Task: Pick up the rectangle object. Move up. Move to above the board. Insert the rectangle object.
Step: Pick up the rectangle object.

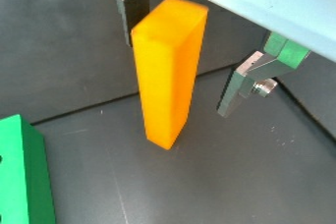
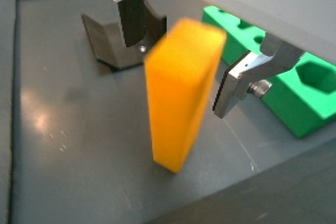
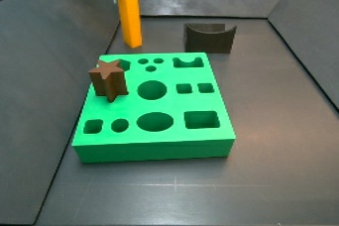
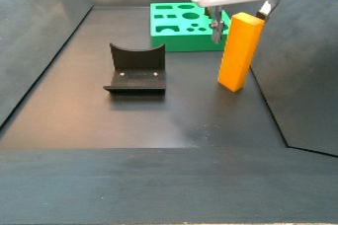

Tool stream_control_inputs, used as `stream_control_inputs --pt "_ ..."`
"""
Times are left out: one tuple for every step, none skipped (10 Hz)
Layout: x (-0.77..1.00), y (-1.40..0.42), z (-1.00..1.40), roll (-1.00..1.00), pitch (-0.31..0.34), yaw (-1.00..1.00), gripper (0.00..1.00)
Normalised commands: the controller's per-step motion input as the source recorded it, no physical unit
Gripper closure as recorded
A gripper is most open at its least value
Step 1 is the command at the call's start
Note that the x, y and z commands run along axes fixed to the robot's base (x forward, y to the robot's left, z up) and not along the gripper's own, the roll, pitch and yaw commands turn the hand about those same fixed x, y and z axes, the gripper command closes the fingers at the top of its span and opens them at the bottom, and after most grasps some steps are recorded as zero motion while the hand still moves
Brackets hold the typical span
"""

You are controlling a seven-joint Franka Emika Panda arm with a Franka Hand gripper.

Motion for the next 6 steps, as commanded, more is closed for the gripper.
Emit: stream_control_inputs --pt "0.00 0.00 0.00 0.00 0.000 0.00 0.00" --pt "0.00 0.00 0.00 0.00 0.000 0.00 1.00" --pt "0.00 0.00 0.00 0.00 0.000 0.00 1.00" --pt "0.00 0.00 0.00 0.00 0.000 0.00 1.00" --pt "0.00 0.00 0.00 0.00 0.000 0.00 1.00" --pt "0.00 0.00 0.00 0.00 0.000 0.00 1.00"
